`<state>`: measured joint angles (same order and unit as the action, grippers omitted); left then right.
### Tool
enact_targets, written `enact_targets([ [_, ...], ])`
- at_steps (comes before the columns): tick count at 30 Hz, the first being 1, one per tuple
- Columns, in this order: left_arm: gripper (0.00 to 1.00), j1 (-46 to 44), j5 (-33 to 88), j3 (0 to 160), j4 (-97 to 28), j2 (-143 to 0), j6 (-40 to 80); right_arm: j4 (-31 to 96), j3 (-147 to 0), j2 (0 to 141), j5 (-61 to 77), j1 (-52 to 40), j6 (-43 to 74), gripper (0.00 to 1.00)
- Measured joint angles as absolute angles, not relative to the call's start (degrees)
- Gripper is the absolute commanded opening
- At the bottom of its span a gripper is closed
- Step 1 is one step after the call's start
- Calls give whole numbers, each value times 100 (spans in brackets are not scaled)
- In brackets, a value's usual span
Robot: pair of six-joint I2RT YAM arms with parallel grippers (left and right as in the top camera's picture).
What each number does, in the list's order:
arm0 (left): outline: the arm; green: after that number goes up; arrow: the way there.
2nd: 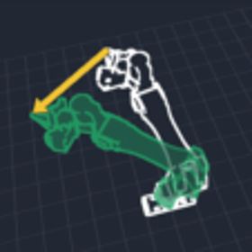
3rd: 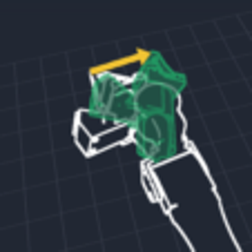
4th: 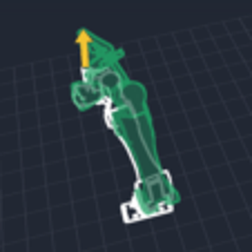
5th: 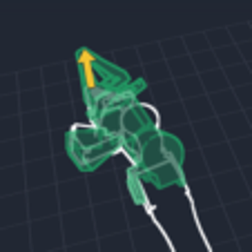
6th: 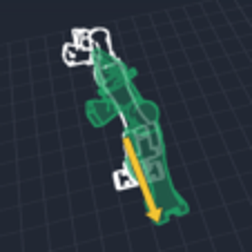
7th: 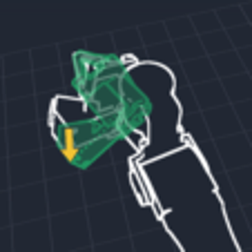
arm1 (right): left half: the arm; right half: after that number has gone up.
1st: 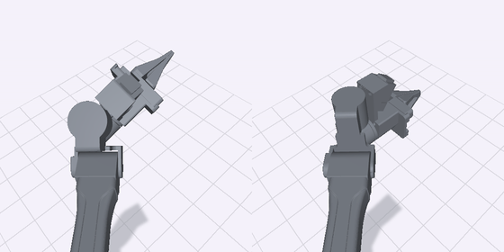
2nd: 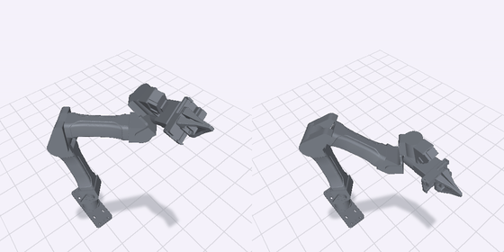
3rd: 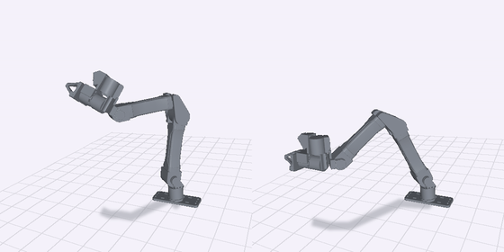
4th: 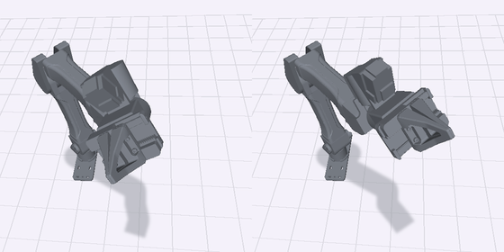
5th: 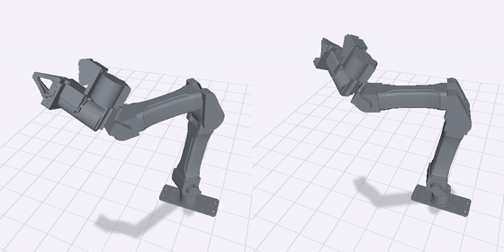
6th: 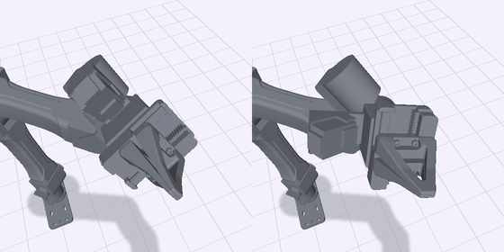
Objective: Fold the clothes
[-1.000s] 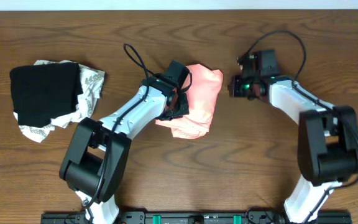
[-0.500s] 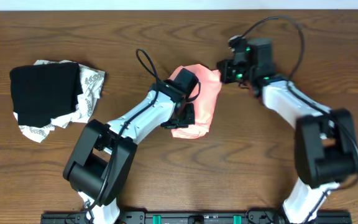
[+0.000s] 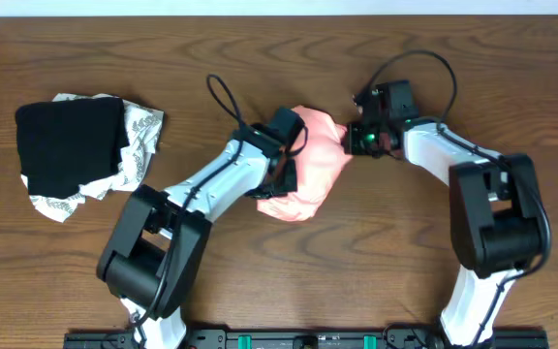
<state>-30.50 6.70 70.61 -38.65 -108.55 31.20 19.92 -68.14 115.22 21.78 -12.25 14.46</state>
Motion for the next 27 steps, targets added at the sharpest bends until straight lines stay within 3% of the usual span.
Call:
enact_targets([
  [4, 17, -2663, 532, 7057, -3382, -10855, 3011, 3094, -6759, 11170, 1809, -1258, 1280, 2],
  [6, 24, -2447, 489, 7048, -2993, -10855, 2921, 3538, -6692, 10962, 1649, -1343, 1175, 1],
  [13, 25, -1981, 683, 7043, -2239, -10855, 2672, 4141, -6641, 9773, 1321, -2150, 845, 2],
  [19, 27, -1966, 1267, 7076, -3170, -10853, 2615, 3642, -6643, 9024, 735, -2209, 764, 7],
  [27, 26, -2309, 2119, 7065, -3909, -10783, 2613, 2268, -6648, 9548, 867, -1645, 733, 9],
])
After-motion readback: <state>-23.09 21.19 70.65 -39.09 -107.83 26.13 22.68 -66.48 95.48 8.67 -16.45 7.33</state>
